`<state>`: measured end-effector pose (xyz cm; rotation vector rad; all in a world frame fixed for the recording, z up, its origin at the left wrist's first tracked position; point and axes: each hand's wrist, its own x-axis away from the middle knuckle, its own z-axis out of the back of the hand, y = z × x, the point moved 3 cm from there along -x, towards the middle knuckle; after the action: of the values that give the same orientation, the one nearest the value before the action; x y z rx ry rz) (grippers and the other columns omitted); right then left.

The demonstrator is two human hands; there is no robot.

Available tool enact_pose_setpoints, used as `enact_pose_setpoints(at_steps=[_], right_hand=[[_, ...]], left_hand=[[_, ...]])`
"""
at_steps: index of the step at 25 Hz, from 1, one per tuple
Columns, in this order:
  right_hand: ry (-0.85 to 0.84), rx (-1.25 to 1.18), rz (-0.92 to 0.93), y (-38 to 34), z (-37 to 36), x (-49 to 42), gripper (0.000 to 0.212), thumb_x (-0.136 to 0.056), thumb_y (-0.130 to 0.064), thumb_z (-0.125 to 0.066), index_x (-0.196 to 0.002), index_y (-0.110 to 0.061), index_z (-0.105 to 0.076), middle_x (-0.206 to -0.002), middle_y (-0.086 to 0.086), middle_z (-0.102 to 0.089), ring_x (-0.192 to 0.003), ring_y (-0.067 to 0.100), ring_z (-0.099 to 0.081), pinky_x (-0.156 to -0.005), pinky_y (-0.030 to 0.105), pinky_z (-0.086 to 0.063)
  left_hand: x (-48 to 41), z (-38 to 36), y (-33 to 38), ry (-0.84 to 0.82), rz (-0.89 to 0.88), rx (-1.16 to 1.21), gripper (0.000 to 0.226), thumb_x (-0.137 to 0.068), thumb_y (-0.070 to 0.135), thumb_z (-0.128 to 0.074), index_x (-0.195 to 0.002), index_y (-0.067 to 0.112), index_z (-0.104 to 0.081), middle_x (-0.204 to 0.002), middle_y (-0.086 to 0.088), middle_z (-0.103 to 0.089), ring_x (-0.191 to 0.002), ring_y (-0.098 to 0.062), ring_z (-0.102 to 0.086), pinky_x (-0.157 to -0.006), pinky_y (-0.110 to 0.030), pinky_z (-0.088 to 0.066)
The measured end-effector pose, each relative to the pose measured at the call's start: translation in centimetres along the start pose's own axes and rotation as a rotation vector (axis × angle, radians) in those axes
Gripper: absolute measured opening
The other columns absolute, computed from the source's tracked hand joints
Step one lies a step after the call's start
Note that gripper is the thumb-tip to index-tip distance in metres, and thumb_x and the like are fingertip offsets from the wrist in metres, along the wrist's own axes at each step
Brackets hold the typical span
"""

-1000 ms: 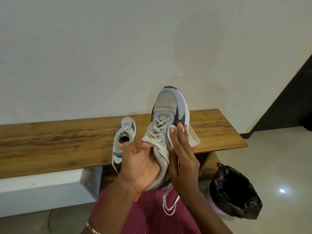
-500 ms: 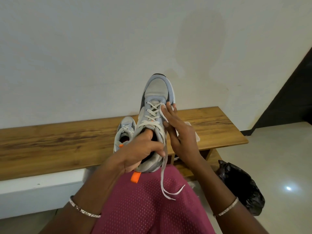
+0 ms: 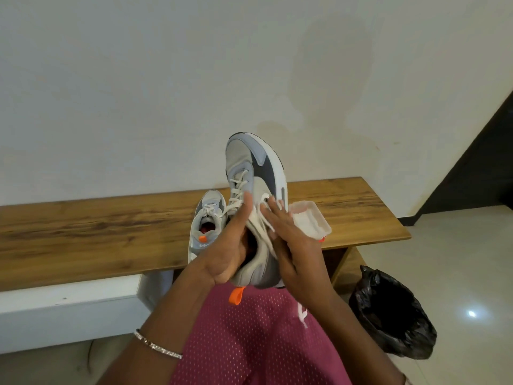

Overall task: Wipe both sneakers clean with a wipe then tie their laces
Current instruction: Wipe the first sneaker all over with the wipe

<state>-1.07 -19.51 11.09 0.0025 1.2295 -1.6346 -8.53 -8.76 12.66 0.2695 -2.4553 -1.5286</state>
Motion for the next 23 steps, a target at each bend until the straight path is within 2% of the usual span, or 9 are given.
enact_pose_setpoints(at_steps=[2, 6, 10, 11, 13, 15, 17, 19, 23], right_hand=[[-0.033, -0.002, -0.029, -1.2, -0.4, 2.0, 0.056, -0.098, 0.005, -0.051, -0.149, -0.016, -0.043, -0.159, -0.004, -0.033, -0.149, 0.009, -0.024, -0.122, 0.046, -0.025], [-0.077, 0.135, 0.018, -2.6, -1.5, 4.0, 0.072, -0.093, 0.009, -0.054, -0.154, -0.024, -0.033, -0.162, -0.014, -0.023, -0.150, 0.006, -0.016, -0.121, 0.040, -0.026], [-0.006, 0.251, 0.068, -1.9, -1.2, 1.3, 0.059, -0.091, -0.004, -0.041, -0.147, -0.023, -0.039, -0.159, -0.012, -0.021, -0.151, 0.002, -0.002, -0.117, 0.055, -0.027], [0.038, 0.242, 0.063, -1.6, -1.0, 0.3, 0.055, -0.092, 0.000, -0.045, -0.143, -0.021, -0.045, -0.157, -0.014, -0.025, -0.151, 0.003, -0.006, -0.115, 0.055, -0.032], [0.149, 0.246, 0.039, -1.1, -0.4, -1.2, 0.041, -0.093, 0.001, -0.059, -0.131, -0.016, -0.062, -0.147, -0.003, -0.050, -0.146, 0.016, -0.034, -0.107, 0.047, -0.047], [0.254, 0.331, 0.041, -1.2, -0.2, -1.6, 0.027, -0.091, -0.003, -0.068, -0.117, -0.011, -0.072, -0.126, 0.007, -0.067, -0.122, 0.022, -0.056, -0.093, 0.033, -0.053], [0.283, 0.375, 0.067, -1.8, -0.3, -0.9, 0.021, -0.090, -0.006, -0.070, -0.111, -0.007, -0.074, -0.113, 0.009, -0.066, -0.105, 0.019, -0.059, -0.084, 0.025, -0.052], [0.246, 0.363, 0.096, -2.6, -0.9, 0.9, 0.021, -0.095, -0.012, -0.062, -0.112, -0.007, -0.072, -0.111, 0.008, -0.064, -0.102, 0.017, -0.058, -0.083, 0.020, -0.050], [0.198, 0.420, 0.136, -4.0, -2.1, 4.6, 0.025, -0.095, -0.023, -0.053, -0.117, -0.016, -0.064, -0.104, 0.001, -0.064, -0.095, 0.014, -0.056, -0.074, 0.029, -0.051]], left_hand=[[-0.2, 0.5, 0.3, 0.054, -0.048, 0.021, 0.084, -0.069, 0.084, -0.058, -0.132, 0.029, -0.066, -0.140, -0.010, -0.062, -0.134, -0.027, -0.056, -0.117, -0.049, -0.036], [-1.0, 1.7, 0.7, 0.140, -0.110, 0.068, 0.099, -0.072, 0.089, -0.045, -0.151, 0.029, -0.043, -0.145, -0.009, -0.059, -0.133, -0.030, -0.056, -0.117, -0.055, -0.035], [-1.1, 1.6, 0.4, 0.153, -0.112, 0.142, 0.095, -0.079, 0.090, -0.034, -0.150, 0.028, -0.045, -0.146, -0.011, -0.057, -0.135, -0.033, -0.053, -0.118, -0.057, -0.032], [-1.0, 1.5, 0.1, 0.143, -0.095, 0.174, 0.095, -0.080, 0.090, -0.033, -0.150, 0.027, -0.046, -0.147, -0.013, -0.055, -0.137, -0.035, -0.051, -0.118, -0.058, -0.031], [-0.7, 1.3, -0.7, 0.129, -0.062, 0.257, 0.097, -0.081, 0.090, -0.033, -0.149, 0.022, -0.049, -0.147, -0.018, -0.054, -0.138, -0.037, -0.050, -0.118, -0.057, -0.031], [-0.3, 1.1, -1.2, 0.126, -0.051, 0.327, 0.097, -0.084, 0.087, -0.030, -0.145, 0.016, -0.054, -0.143, -0.021, -0.057, -0.135, -0.036, -0.053, -0.112, -0.051, -0.038], [-0.1, 1.0, -1.3, 0.135, -0.060, 0.345, 0.094, -0.084, 0.087, -0.028, -0.137, 0.017, -0.062, -0.137, -0.022, -0.061, -0.128, -0.036, -0.058, -0.105, -0.050, -0.046], [-0.1, 1.3, -1.2, 0.142, -0.081, 0.345, 0.093, -0.082, 0.087, -0.029, -0.134, 0.019, -0.065, -0.131, -0.021, -0.065, -0.119, -0.035, -0.063, -0.100, -0.050, -0.050], [-0.6, 2.7, -1.6, 0.205, -0.104, 0.394, 0.098, -0.074, 0.092, -0.045, -0.145, 0.025, -0.053, -0.142, -0.019, -0.059, -0.130, -0.040, -0.056, -0.111, -0.062, -0.039]])
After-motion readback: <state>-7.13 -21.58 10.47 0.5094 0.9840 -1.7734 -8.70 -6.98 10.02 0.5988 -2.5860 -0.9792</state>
